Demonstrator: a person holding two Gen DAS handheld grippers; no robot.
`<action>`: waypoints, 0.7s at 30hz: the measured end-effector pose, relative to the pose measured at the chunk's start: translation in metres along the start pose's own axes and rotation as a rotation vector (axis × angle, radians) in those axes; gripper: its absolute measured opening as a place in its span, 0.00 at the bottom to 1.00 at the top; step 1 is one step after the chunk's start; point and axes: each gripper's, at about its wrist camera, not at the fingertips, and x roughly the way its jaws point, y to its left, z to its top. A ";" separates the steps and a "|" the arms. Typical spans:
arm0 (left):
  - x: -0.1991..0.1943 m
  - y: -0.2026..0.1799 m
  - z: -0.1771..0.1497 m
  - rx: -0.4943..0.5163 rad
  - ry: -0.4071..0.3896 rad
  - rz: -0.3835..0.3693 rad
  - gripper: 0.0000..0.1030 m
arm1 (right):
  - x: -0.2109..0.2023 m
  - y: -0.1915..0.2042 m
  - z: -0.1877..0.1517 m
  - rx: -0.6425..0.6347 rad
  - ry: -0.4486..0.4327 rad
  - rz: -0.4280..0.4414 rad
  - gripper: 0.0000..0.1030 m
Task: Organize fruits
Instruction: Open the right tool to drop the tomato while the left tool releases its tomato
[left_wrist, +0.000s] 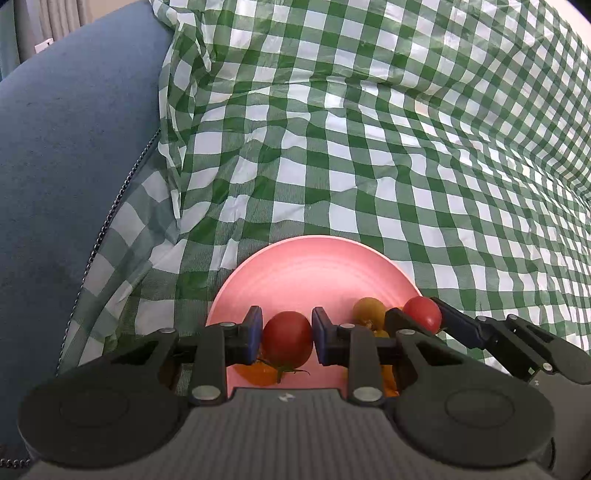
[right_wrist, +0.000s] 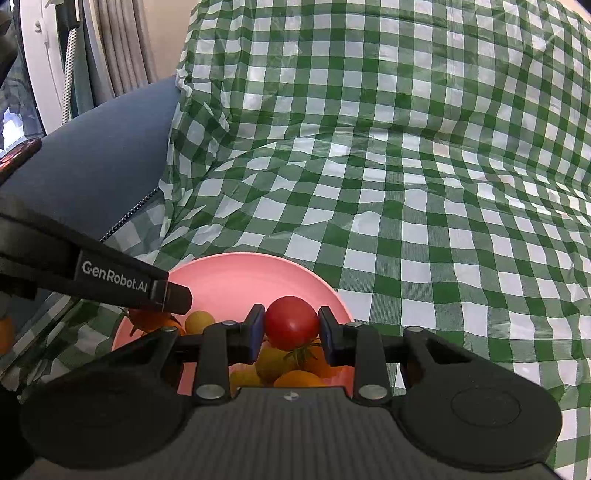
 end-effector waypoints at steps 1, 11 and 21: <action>0.002 0.000 0.001 -0.001 0.002 -0.001 0.31 | 0.001 0.000 0.000 -0.001 0.001 0.000 0.31; 0.017 0.001 0.006 0.002 0.022 -0.004 0.31 | 0.015 0.000 0.001 0.012 0.018 0.002 0.32; -0.026 -0.010 0.004 0.093 -0.127 0.019 1.00 | -0.002 -0.002 0.003 0.024 -0.012 -0.040 0.89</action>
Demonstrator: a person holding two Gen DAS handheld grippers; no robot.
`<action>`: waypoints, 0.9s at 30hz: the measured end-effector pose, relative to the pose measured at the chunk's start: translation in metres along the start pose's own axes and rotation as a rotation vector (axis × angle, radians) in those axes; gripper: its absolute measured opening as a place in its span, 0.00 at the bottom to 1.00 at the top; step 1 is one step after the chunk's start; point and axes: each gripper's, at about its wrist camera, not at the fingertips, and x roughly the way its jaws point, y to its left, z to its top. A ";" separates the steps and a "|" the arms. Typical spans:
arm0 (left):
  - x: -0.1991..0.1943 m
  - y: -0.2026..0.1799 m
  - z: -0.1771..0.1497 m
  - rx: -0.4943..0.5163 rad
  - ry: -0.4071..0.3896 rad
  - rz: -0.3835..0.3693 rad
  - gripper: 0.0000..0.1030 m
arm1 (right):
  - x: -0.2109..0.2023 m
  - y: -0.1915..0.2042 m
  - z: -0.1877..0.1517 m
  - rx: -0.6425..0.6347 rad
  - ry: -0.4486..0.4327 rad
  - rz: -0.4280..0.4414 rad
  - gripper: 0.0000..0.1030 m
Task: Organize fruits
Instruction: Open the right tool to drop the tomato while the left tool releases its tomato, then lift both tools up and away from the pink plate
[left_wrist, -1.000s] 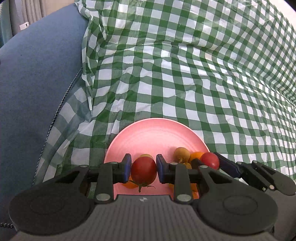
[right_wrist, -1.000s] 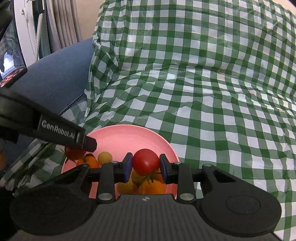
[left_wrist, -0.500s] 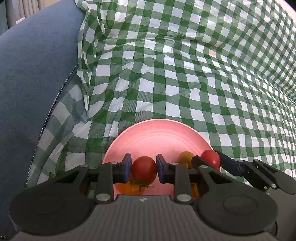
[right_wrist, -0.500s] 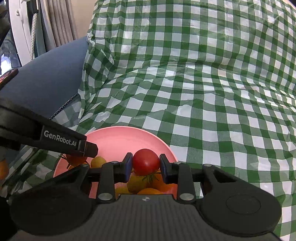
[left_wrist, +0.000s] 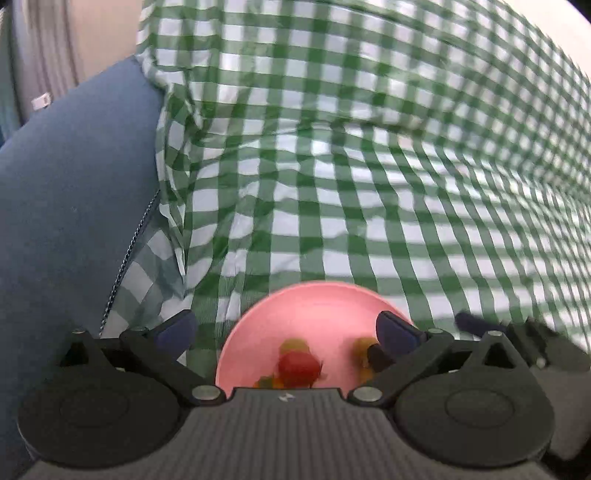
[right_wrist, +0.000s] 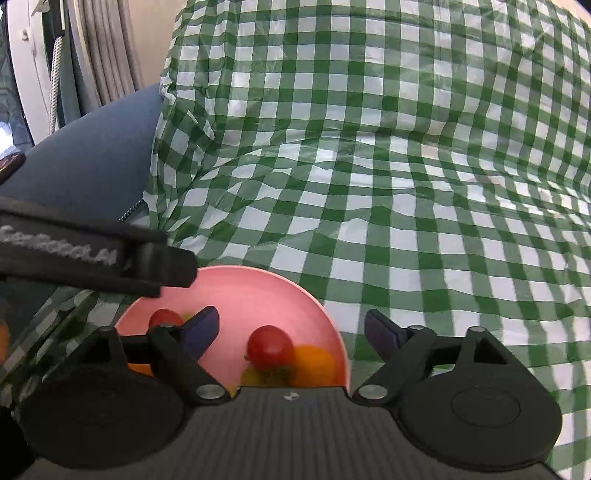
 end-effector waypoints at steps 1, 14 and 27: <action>-0.005 -0.002 -0.003 0.008 0.017 0.001 1.00 | -0.006 0.000 -0.001 -0.002 0.003 -0.010 0.92; -0.133 -0.009 -0.087 -0.052 -0.014 0.034 1.00 | -0.130 0.022 -0.041 -0.019 0.002 -0.077 0.99; -0.204 -0.019 -0.123 -0.013 -0.099 0.111 1.00 | -0.208 0.039 -0.068 -0.092 -0.074 -0.162 0.99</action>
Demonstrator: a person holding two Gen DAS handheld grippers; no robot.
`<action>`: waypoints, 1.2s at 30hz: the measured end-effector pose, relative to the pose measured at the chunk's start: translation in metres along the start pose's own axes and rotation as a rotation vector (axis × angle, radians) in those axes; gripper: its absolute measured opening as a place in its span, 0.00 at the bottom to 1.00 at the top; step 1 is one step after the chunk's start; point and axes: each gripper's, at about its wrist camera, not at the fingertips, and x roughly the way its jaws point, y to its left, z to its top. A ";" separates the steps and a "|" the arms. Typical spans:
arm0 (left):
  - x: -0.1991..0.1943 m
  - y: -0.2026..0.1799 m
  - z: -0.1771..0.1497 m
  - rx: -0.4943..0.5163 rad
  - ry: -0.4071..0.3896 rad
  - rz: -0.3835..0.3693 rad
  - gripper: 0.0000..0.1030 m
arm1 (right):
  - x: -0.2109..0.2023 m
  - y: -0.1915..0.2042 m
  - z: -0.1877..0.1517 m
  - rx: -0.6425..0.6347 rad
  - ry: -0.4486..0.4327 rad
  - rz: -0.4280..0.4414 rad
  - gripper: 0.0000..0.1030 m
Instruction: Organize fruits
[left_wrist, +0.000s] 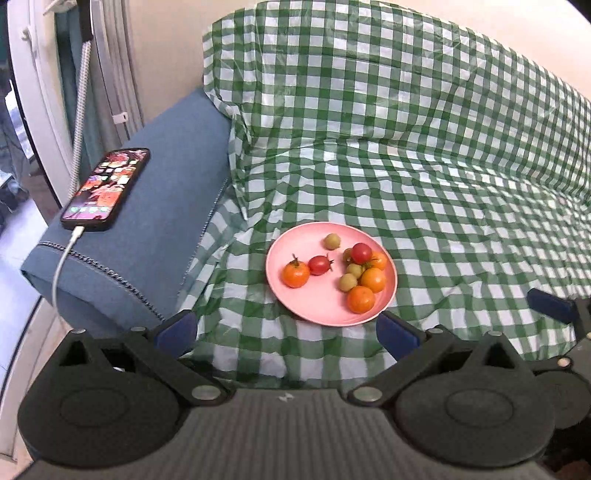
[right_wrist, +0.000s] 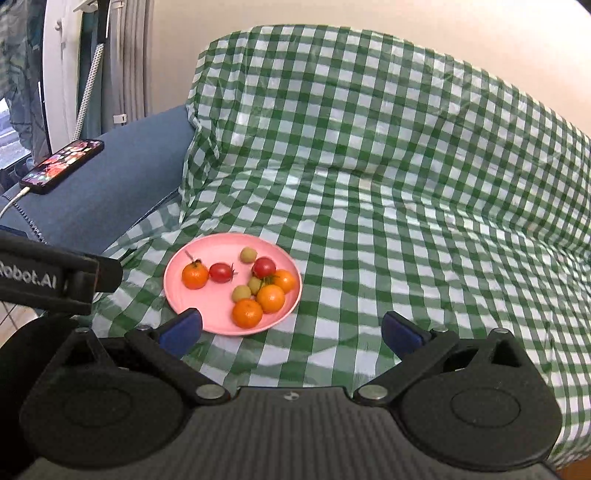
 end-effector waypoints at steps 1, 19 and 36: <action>0.000 0.001 -0.002 0.002 0.006 0.006 1.00 | -0.004 0.000 0.000 0.002 -0.005 0.008 0.99; 0.008 0.008 -0.035 -0.035 0.130 0.132 1.00 | -0.039 0.005 -0.019 -0.053 -0.049 -0.006 0.99; 0.003 0.002 -0.037 -0.040 0.063 0.089 1.00 | -0.048 0.000 -0.028 -0.012 -0.113 -0.015 0.99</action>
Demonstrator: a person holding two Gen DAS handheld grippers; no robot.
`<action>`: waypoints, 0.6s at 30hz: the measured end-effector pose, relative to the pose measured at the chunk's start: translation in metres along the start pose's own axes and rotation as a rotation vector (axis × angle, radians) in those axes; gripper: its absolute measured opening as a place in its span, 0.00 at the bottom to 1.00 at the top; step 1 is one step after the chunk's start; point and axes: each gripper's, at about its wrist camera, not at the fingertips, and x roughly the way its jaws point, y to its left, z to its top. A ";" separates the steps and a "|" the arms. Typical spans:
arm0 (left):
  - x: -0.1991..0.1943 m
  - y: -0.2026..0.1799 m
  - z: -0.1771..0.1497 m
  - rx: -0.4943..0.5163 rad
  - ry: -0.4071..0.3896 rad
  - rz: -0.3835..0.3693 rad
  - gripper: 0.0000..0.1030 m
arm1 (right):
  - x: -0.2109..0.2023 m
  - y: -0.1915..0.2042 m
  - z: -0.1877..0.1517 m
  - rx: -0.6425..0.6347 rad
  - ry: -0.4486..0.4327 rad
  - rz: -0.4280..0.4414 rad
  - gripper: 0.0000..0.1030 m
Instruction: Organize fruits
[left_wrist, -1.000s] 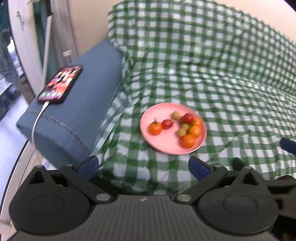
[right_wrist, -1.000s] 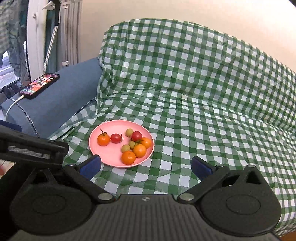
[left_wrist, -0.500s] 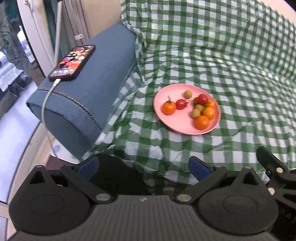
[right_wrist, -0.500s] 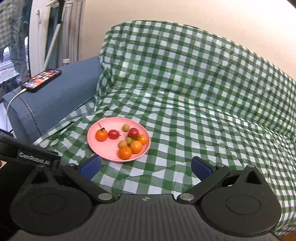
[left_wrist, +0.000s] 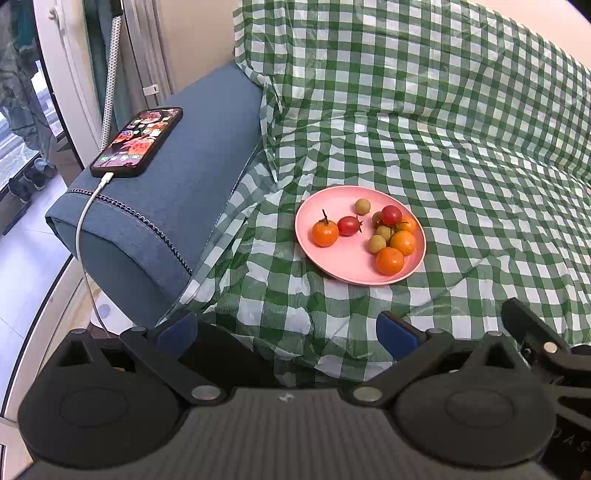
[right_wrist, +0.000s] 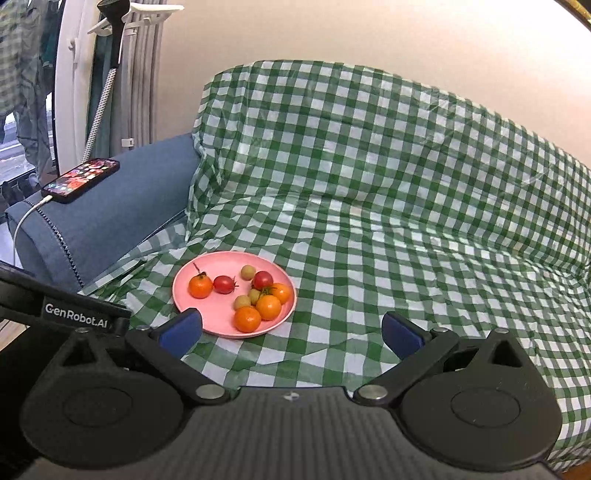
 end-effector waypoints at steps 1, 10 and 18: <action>0.001 0.000 0.000 0.002 0.004 0.001 1.00 | 0.001 0.000 0.000 0.003 0.006 0.003 0.99; 0.002 -0.001 -0.002 0.010 0.004 0.004 1.00 | 0.003 0.001 -0.002 0.009 0.024 0.012 0.99; -0.001 -0.002 -0.001 0.028 -0.010 0.013 1.00 | 0.003 0.001 -0.004 0.011 0.020 0.006 0.99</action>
